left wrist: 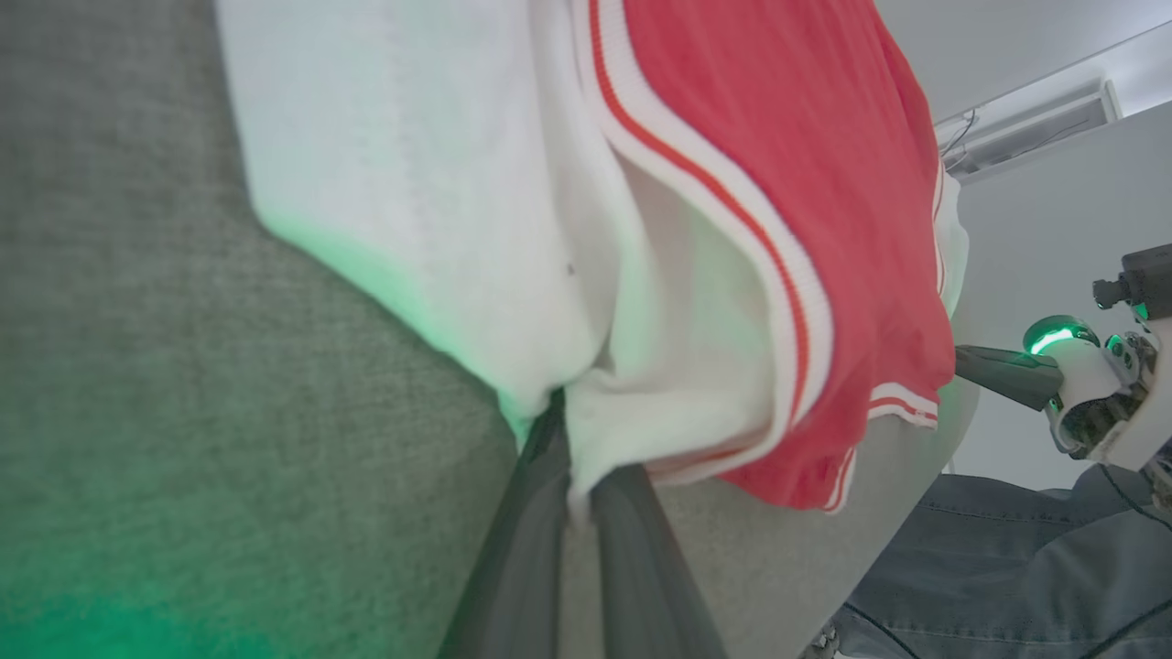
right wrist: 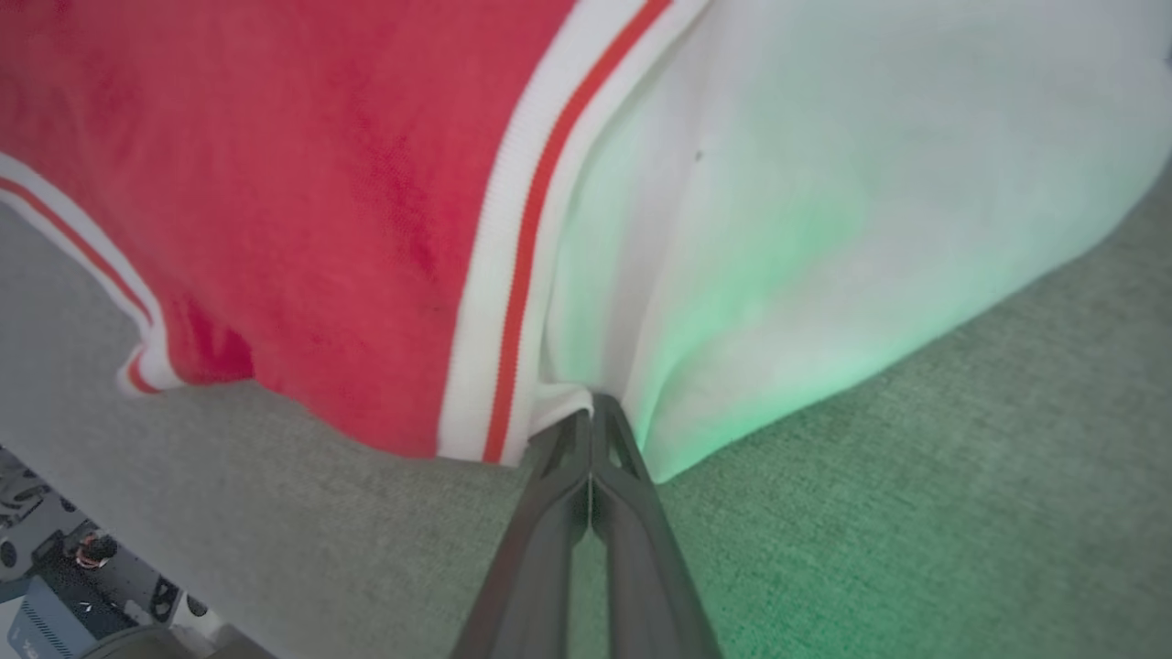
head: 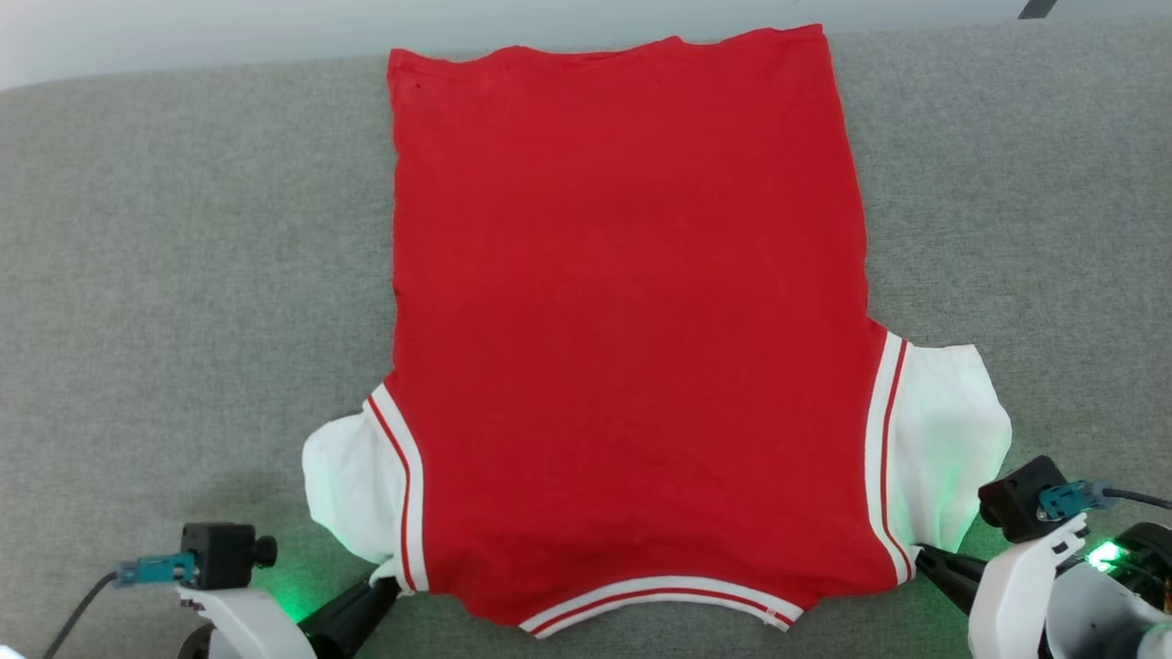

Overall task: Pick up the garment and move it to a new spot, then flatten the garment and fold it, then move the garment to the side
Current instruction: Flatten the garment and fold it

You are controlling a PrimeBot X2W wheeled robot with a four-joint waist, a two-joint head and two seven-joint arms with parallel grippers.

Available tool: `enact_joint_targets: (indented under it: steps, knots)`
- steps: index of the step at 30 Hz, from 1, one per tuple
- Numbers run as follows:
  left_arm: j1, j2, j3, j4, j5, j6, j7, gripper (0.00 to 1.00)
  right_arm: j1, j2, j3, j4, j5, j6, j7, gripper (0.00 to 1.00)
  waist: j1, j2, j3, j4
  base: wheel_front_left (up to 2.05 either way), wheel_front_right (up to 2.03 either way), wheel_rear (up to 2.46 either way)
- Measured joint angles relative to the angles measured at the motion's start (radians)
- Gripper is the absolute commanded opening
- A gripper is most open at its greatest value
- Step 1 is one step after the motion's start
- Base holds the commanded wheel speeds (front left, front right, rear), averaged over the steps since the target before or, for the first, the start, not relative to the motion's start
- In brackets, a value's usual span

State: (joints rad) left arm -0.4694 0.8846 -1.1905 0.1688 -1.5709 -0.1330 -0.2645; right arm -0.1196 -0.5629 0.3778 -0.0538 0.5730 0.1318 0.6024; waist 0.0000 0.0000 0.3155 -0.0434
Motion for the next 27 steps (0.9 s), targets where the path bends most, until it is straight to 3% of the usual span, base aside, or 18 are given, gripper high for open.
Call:
enact_joint_targets:
  steps: [2,4,5,6,13,17,21,24,27]
  knots:
    - [0.0,-0.014,0.004,0.023,0.015,-0.005,-0.001,0.0,-0.015,-0.001,0.02,0.022,-0.009,0.001,-0.023,0.0,0.0,0.0,0.004,-0.002,0.0,0.0,0.0]
    - [0.004,-0.025,0.011,0.042,0.017,-0.006,-0.001,0.0,-0.026,0.001,0.034,0.038,-0.012,0.001,-0.051,0.4,0.0,0.0,0.007,-0.008,0.0,0.0,0.0]
    - [0.006,-0.028,0.014,0.048,0.02,-0.008,-0.002,0.0,-0.035,0.001,0.04,0.044,-0.013,0.001,-0.058,0.79,0.0,0.0,0.008,-0.012,0.0,0.0,0.0]
    - [0.008,-0.03,0.017,0.052,0.023,-0.008,-0.003,0.0,-0.039,0.0,0.046,0.045,-0.018,0.001,-0.063,1.0,0.0,0.0,0.009,-0.015,0.0,0.0,0.0]
    - [0.02,-0.038,0.043,0.062,0.081,-0.009,-0.006,0.0,-0.017,-0.026,0.023,-0.081,-0.018,0.0,0.003,1.0,0.0,0.0,0.017,-0.031,0.0,0.0,0.0]
    - [0.027,-0.051,0.068,0.064,0.131,-0.009,-0.006,0.0,0.029,-0.056,-0.083,-0.24,0.007,-0.001,0.091,1.0,0.0,0.0,0.025,-0.023,0.0,0.0,0.0]
    - [0.032,-0.068,0.094,0.056,0.171,-0.004,-0.006,0.0,0.021,-0.034,-0.215,-0.368,0.073,-0.001,0.178,1.0,0.0,0.0,0.039,-0.008,0.0,0.0,0.0]
    - [0.032,-0.081,0.106,0.048,0.203,0.001,-0.009,0.0,-0.079,-0.026,-0.277,-0.364,0.088,-0.001,0.234,1.0,0.0,0.0,0.052,0.007,0.0,0.0,0.0]
    - [0.016,-0.095,0.105,0.044,0.224,0.001,-0.009,0.0,-0.243,0.016,-0.31,-0.259,0.073,-0.001,0.252,1.0,0.0,0.0,0.067,0.028,0.0,0.0,0.0]
